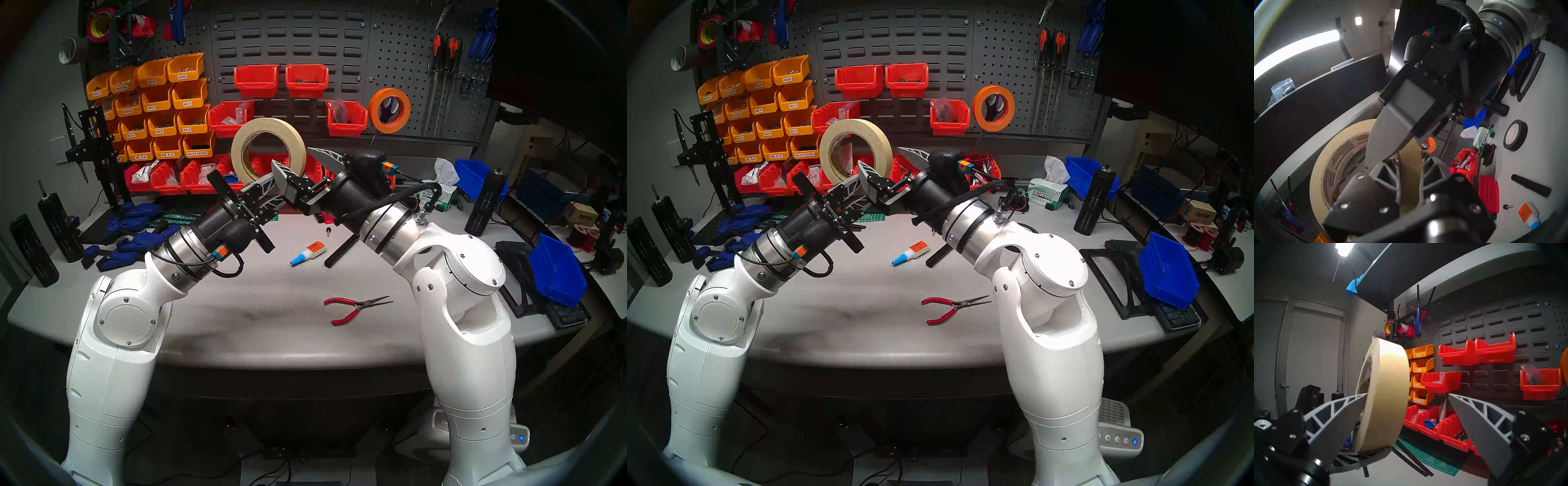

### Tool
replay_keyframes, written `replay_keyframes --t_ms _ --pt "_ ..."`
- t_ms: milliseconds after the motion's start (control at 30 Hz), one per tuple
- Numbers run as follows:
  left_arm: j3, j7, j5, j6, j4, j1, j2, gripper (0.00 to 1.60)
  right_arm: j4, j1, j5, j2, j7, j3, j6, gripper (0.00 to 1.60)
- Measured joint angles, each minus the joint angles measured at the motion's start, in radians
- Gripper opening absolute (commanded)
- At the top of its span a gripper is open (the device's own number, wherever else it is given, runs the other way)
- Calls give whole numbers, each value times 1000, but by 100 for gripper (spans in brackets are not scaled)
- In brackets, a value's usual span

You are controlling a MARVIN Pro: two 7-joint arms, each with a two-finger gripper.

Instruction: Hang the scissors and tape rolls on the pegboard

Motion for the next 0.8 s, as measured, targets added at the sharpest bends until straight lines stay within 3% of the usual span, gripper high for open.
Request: replay_keyframes --t_ms 33,100,133,167,200,233,667,700,767,800 --pt "0 0 1 -4 1 2 0 0 4 5 -4 -1 -2 -2 -1 160" --pt "0 0 2 -11 4 7 -1 0 12 14 -11 -2 -5 -6 -2 107" --pt "1 0 3 -17 6 10 -2 0 16 19 -15 -3 -7 -8 -3 68" --pt "1 0 4 -20 8 11 -2 0 18 22 -16 -3 -7 -10 -3 48" --pt "2 0 5 -22 11 12 -2 0 19 24 -17 -3 -6 -14 -4 13" --pt "3 0 8 -25 16 13 -3 0 20 28 -17 -3 -1 -20 -4 0" --pt "4 12 15 -63 61 10 -18 0 35 40 -30 -4 25 -27 -5 0" --pt "4 12 15 -64 63 9 -20 17 36 41 -33 -4 26 -27 -5 0" --pt "4 15 13 -68 69 9 -24 31 37 42 -37 -4 29 -28 -5 0" --pt "4 17 12 -72 72 9 -27 61 37 43 -41 -3 31 -29 -5 0"
